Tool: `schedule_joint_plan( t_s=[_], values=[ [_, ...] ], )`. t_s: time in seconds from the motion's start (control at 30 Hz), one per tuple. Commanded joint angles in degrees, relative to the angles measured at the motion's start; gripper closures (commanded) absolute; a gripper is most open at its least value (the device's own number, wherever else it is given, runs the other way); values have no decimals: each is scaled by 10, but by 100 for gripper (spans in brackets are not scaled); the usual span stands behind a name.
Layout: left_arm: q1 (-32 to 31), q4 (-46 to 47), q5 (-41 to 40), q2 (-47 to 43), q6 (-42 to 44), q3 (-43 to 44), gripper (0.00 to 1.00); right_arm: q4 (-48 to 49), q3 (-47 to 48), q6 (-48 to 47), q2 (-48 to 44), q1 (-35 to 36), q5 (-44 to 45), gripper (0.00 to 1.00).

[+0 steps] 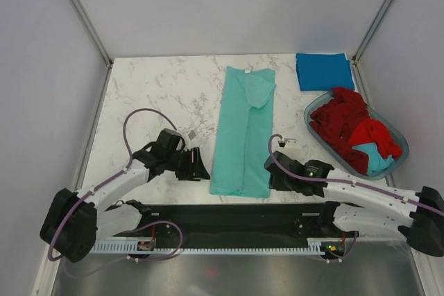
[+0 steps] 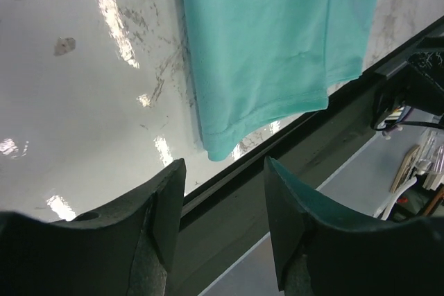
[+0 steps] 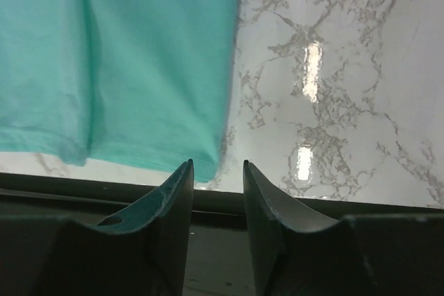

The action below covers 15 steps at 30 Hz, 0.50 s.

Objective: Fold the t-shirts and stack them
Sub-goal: Fold the tshirt

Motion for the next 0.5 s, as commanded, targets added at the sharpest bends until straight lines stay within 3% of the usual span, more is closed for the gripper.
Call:
schedule_joint_plan(
  t_s=[0.0,0.13,0.47],
  values=[
    [-42,57,-30,41,-40,-3,43,20,8,-60,49,-26,-58,57],
    [-69,66,-44,94,-40,4,43,114,-39,-68,69,-55,-153,53],
    [-84,80,-64,132,-34,-12,45,178,-97,-47,68,-63,-185,53]
  ],
)
